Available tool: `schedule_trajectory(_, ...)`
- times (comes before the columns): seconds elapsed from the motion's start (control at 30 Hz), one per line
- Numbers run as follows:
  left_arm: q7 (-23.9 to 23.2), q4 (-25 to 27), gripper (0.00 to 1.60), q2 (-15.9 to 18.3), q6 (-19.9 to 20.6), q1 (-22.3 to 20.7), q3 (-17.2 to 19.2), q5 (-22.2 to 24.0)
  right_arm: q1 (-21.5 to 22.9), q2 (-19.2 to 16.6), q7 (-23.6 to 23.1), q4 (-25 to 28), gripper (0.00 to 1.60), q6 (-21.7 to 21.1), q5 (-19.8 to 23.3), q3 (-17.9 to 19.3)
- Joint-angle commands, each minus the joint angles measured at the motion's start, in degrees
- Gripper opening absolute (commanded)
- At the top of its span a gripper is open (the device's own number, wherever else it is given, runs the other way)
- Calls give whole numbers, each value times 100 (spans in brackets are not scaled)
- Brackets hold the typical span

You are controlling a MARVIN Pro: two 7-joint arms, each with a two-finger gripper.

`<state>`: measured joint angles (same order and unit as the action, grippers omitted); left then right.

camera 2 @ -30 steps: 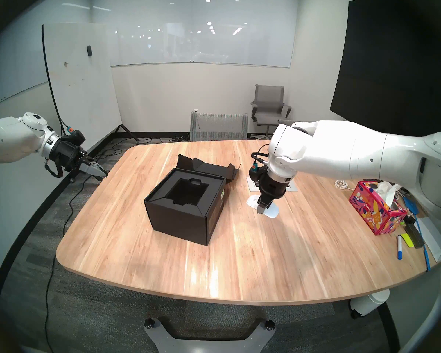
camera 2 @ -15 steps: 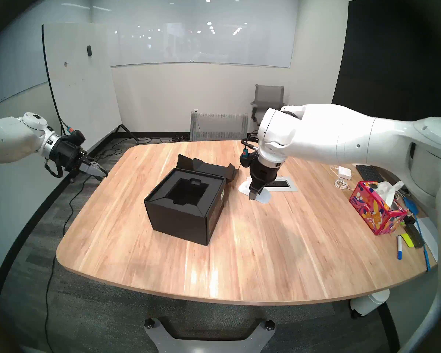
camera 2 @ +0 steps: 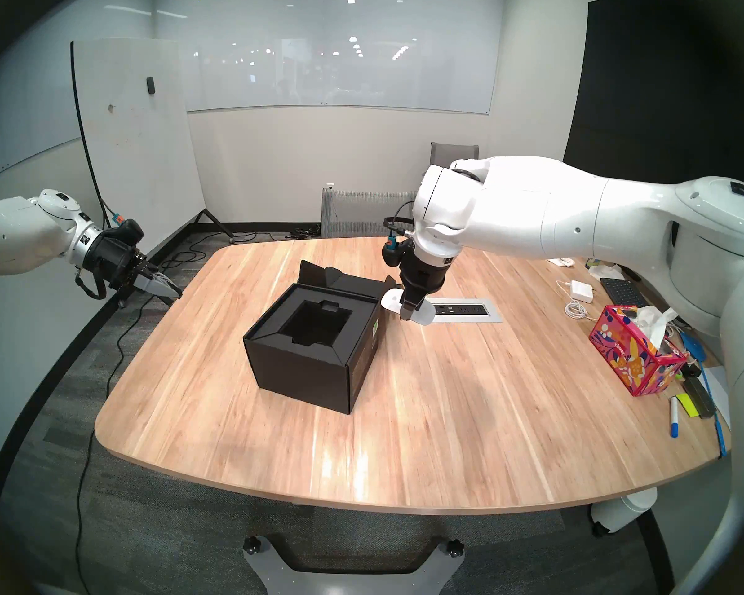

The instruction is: Open the box and place the mouse inside

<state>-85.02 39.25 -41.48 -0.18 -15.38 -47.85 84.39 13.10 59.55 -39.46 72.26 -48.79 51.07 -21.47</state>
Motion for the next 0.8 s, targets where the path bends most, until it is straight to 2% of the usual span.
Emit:
schedule_trajectory(0.0, 2, 3, 0, 0, 1, -118, 22, 40, 212, 206, -75, -191, 0, 252, -131, 102)
schedule_trajectory(0.37, 2, 4, 0, -1, 1, -120, 18, 43, 169, 444, -121, -467, 0, 606, -361, 149)
schedule_trajectory(0.77, 2, 8, 0, -1, 0, -125, 7, 50, 118, 497, -214, -609, 0, 833, -446, 183)
